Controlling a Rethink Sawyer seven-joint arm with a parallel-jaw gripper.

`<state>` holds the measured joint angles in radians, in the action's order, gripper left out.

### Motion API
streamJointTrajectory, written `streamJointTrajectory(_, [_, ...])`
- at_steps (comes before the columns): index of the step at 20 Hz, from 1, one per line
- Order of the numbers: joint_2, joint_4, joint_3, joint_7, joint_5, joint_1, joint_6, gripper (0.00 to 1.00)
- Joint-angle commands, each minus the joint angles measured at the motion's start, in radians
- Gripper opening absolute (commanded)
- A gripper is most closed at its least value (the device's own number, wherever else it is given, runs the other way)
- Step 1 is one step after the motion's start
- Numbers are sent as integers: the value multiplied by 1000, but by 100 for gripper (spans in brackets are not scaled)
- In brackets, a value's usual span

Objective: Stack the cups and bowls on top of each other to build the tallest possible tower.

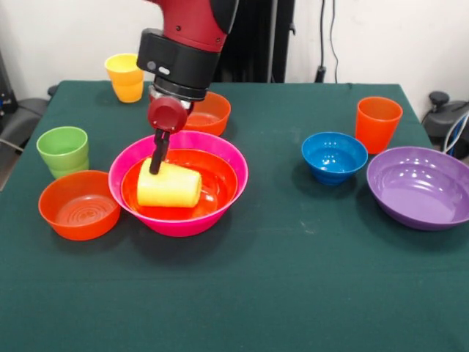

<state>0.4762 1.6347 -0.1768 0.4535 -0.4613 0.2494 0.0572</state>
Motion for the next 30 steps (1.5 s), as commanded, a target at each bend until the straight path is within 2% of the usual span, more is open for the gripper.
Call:
streamJointTrajectory(1, [-6,18,227,68,-52,107,119,100])
streamJointTrajectory(2, [-182,-167,-244,198,-92,-286,-53,100])
streamJointTrajectory(3, [-8,92,483,19,130,340,385,100])
streamJointTrajectory(9, [53,142,523,-25,127,370,421,100])
streamJointTrajectory(12, [113,191,562,-23,128,404,444,100])
streamJointTrajectory(16, [141,218,598,-5,111,433,450,100])
streamJointTrajectory(21, [143,227,604,48,90,430,416,100])
streamJointTrajectory(26, [97,230,600,99,60,435,308,100])
streamJointTrajectory(30, [76,248,629,125,87,464,293,100])
